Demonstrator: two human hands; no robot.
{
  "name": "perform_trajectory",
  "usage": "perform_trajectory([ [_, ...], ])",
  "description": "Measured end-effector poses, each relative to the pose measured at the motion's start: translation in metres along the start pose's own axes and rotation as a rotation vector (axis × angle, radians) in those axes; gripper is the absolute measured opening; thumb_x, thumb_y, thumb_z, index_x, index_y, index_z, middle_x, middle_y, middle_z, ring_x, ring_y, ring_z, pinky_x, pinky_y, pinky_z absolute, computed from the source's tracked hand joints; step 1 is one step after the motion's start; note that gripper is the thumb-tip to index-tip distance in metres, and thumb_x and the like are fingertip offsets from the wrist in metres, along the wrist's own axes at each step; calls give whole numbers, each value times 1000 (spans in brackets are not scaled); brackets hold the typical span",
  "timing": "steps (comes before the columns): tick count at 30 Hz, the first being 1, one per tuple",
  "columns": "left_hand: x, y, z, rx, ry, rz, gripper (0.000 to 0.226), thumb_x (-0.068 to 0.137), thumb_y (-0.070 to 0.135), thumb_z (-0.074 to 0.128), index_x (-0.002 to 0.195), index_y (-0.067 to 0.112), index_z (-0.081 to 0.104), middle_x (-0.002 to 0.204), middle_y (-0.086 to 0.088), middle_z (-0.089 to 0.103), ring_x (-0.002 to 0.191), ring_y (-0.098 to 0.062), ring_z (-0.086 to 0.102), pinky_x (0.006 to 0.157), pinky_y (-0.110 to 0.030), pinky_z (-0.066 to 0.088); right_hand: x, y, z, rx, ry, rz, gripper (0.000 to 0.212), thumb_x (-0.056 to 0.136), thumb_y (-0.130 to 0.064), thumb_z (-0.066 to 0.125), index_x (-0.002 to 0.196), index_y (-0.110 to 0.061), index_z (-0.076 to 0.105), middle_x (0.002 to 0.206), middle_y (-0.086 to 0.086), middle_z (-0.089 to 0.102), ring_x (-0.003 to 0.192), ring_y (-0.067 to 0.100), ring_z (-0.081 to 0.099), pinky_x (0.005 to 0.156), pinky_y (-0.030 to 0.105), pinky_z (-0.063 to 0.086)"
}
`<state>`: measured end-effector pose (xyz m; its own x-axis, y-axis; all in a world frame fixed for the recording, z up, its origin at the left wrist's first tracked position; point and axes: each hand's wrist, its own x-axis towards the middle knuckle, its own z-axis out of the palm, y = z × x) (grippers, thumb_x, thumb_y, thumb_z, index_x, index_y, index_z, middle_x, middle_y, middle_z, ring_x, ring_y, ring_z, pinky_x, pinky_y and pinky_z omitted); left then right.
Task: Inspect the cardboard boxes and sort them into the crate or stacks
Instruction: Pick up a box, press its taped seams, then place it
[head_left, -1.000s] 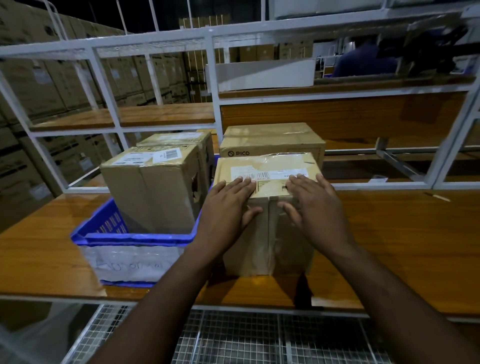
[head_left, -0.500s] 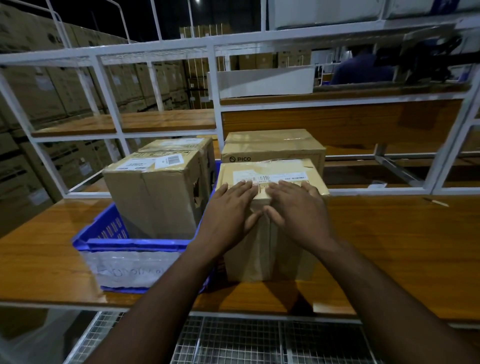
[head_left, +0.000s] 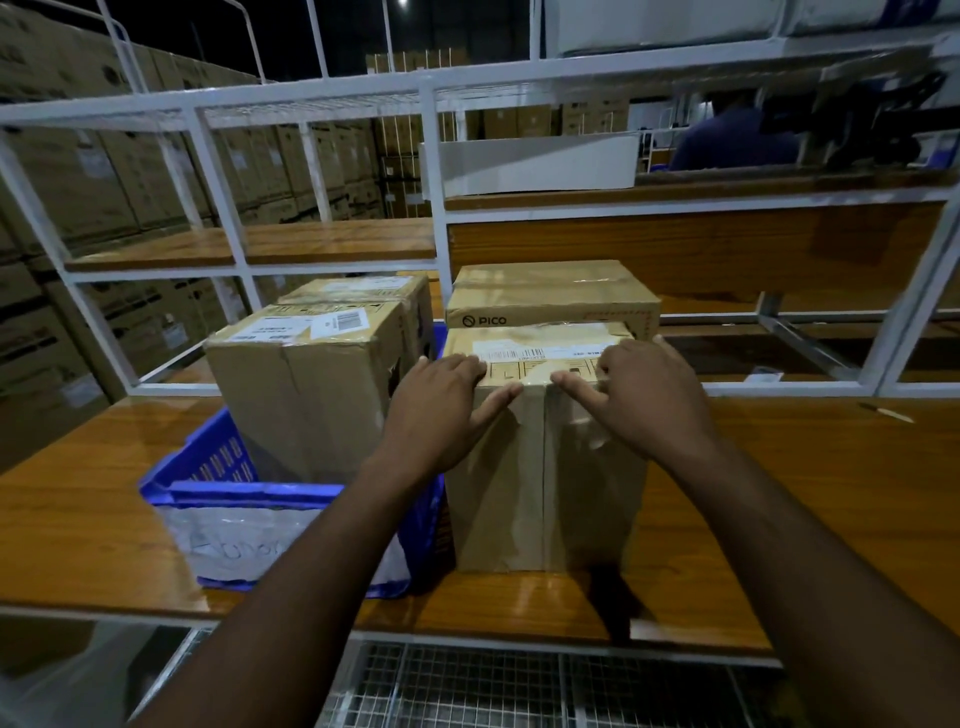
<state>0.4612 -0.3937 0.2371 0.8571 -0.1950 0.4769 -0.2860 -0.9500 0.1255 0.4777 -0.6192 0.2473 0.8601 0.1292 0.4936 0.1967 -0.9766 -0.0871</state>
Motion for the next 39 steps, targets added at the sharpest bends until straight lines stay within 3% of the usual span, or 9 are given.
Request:
perform_trajectory([
  [2, 10, -2, 2, -8, -18, 35, 79, 96, 70, 16, 148, 20, 46, 149, -4, 53, 138, -17, 46, 122, -47, 22, 7, -12, -1, 58, -48, -19, 76, 92, -76, 26, 120, -18, 67, 121, 6, 67, 113, 22, 60, 111, 45, 35],
  [5, 20, -4, 14, 24, -85, 102, 62, 105, 57, 18, 156, 26, 33, 162, 1, 36, 151, -13, 26, 125, -50, 13, 10, -27, 13, 59, -132, -98, 71, 97, -69, 18, 151, -28, 39, 155, 0, 42, 144, 19, 35, 119, 47, 21],
  [12, 27, -8, 25, 18, -51, 108, 55, 107, 53, 20, 153, 29, 40, 158, 4, 42, 149, -11, 31, 124, -47, 17, 20, -23, 22, 79, -136, -97, 72, 95, -71, 19, 147, -29, 46, 155, -3, 43, 145, 17, 33, 119, 47, 19],
  [17, 12, -7, 23, -155, 77, 78, 64, 102, 59, 25, 151, 23, 43, 156, 1, 45, 147, -11, 34, 121, -43, 28, 10, -18, 17, 37, -162, -166, 78, 92, -75, 24, 153, -28, 34, 160, -2, 33, 149, 16, 26, 121, 48, 17],
  [20, -11, -12, 40, -673, 264, -141, 66, 100, 64, 29, 156, 29, 32, 157, 10, 37, 140, -4, 38, 109, -33, 41, 1, -13, 14, 11, -153, -182, 84, 88, -79, 31, 155, -28, 29, 162, -3, 28, 150, 16, 22, 122, 47, 14],
  [24, -39, -23, 70, -1106, 418, -597, 88, 81, 93, 22, 147, 39, 42, 150, 7, 49, 138, -12, 47, 114, -49, 39, -17, -12, 10, 26, -97, -150, 86, 86, -79, 36, 156, -30, 27, 163, -5, 27, 151, 13, 19, 123, 47, 12],
  [30, -54, -4, 92, -1276, 256, -639, 88, 80, 94, 30, 147, 40, 45, 146, 7, 56, 135, -13, 51, 112, -51, 42, -45, 2, 6, 61, 10, -129, 97, 79, -90, 19, 153, -29, 33, 160, -6, 33, 149, 12, 24, 122, 49, 18],
  [36, -78, -21, 164, -1336, 6, -889, 115, 63, 104, 31, 152, 32, 42, 152, 0, 49, 137, -26, 49, 113, -55, 40, -57, 40, -6, 150, 85, 21, 92, 82, -87, 29, 151, -27, 38, 157, -3, 38, 147, 15, 31, 121, 49, 22],
  [39, -84, -19, 179, -1353, -121, -951, 106, 72, 99, 34, 149, 27, 48, 148, -4, 53, 134, -27, 51, 113, -54, 40, -64, 59, -9, 237, 93, 120, 89, 82, -83, 37, 150, -27, 39, 157, -2, 38, 146, 17, 33, 118, 53, 27],
])
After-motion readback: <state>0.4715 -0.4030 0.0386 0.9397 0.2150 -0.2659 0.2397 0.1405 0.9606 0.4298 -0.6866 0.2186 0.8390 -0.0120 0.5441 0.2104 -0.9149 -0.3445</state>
